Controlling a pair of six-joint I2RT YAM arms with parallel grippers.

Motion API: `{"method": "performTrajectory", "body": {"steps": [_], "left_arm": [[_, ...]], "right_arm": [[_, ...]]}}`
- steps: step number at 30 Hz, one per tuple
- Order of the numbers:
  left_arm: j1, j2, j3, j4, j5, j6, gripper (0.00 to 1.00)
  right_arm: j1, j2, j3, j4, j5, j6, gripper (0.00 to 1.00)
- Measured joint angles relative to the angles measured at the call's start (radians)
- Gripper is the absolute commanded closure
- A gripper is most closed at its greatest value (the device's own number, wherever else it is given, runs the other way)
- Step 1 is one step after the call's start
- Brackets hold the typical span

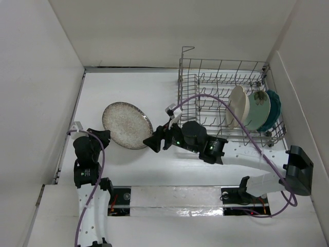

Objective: Load the plates into the dish rack

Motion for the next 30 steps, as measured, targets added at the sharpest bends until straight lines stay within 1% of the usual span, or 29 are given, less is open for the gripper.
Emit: {"method": "performTrajectory", "body": {"steps": [4,7,10,16,19,23,27,30], "left_arm": [[-0.023,-0.007,0.014,-0.039,-0.015,0.013,1.00],[-0.037,-0.007,0.040,-0.072,-0.015,0.032,1.00],[-0.055,-0.014,0.053,-0.089,-0.016,0.043,1.00],[-0.108,-0.029,0.053,-0.123,-0.013,0.046,1.00],[-0.132,-0.028,0.058,-0.147,-0.009,0.050,1.00],[-0.151,-0.025,0.092,-0.194,-0.002,0.062,1.00],[-0.152,-0.026,0.117,-0.213,0.002,0.080,1.00],[-0.152,-0.036,0.120,-0.226,0.003,0.084,1.00]], "right_arm": [[0.022,-0.037,-0.180,0.113,0.069,0.164,0.24],[0.051,-0.022,-0.294,0.188,0.109,0.311,0.23],[0.078,0.018,-0.370,0.251,0.144,0.456,0.23],[0.135,0.071,-0.438,0.354,0.245,0.702,0.21],[0.146,0.092,-0.480,0.441,0.293,0.816,0.20],[0.154,0.174,-0.510,0.564,0.338,0.966,0.20],[0.179,0.256,-0.544,0.626,0.367,1.061,0.22],[0.197,0.288,-0.550,0.658,0.391,1.115,0.23]]}}
